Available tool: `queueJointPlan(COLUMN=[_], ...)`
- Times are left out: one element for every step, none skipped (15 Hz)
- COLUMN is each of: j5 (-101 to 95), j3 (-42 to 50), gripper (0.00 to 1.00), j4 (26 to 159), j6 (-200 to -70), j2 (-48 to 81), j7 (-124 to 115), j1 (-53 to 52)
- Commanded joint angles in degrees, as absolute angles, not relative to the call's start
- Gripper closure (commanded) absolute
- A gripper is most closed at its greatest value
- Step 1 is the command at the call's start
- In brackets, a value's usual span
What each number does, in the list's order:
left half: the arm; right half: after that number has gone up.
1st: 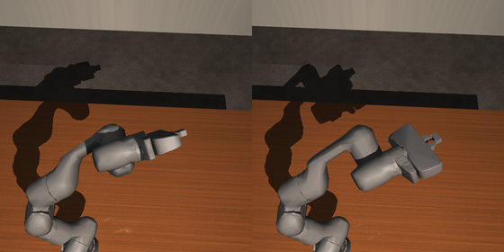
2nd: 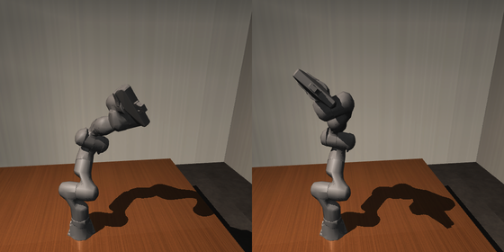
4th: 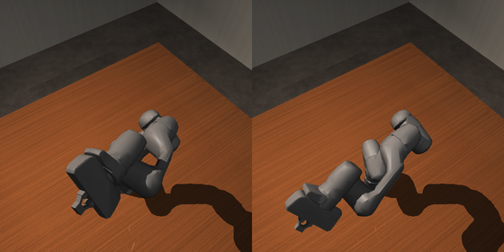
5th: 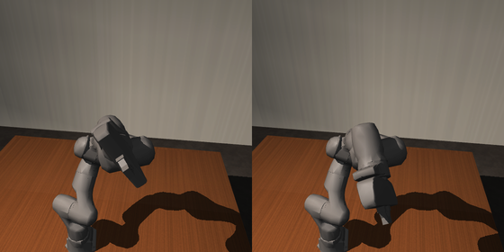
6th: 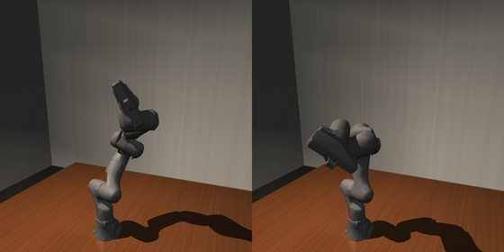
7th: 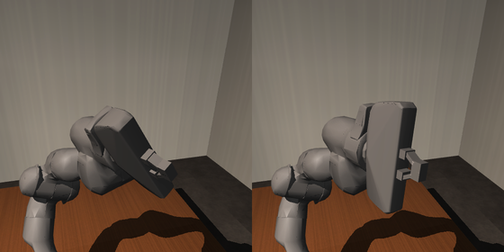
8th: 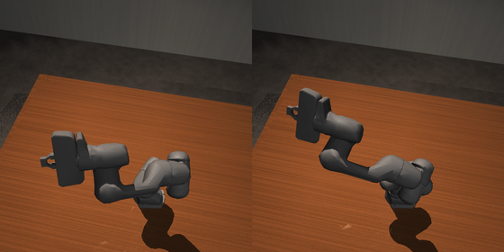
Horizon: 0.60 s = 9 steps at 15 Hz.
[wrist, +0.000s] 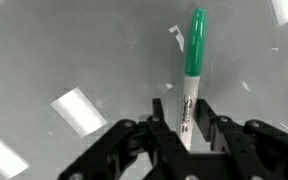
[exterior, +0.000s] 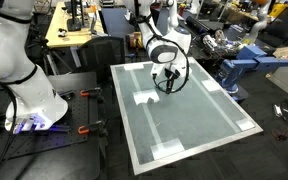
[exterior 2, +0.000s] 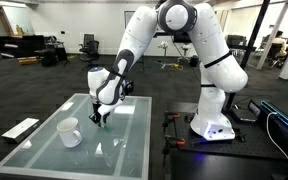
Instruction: Put the pen in the cup
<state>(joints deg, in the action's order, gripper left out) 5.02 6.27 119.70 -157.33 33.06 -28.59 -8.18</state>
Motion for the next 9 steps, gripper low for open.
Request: queueJointPlan(j5=[5.5, 5.5, 5.6, 5.7, 5.9, 6.0, 6.0, 5.8, 5.3], j3=[7.5, 7.6, 7.6, 7.5, 7.3, 7.2, 7.2, 7.3, 7.9], gripper=[0.93, 0.98, 1.00, 0.99, 0.97, 0.97, 0.97, 0.97, 0.97], j4=[118.6, 118.6, 118.7, 118.8, 119.2, 119.6, 120.5, 121.1, 121.7], j6=[-157.9, -157.9, -157.7, -157.5, -157.2, -156.8, -156.5, -156.2, -156.0], j2=[33.8, 33.9, 33.7, 33.5, 32.8, 32.2, 31.1, 30.2, 29.3], j7=[-30.0, -30.0, -30.0, -30.0, -29.8, -29.6, -29.3, -29.2, -29.6], j1=[-9.4, -9.4, -9.4, -9.4, -9.3, -9.2, -9.2, -9.3, -9.8])
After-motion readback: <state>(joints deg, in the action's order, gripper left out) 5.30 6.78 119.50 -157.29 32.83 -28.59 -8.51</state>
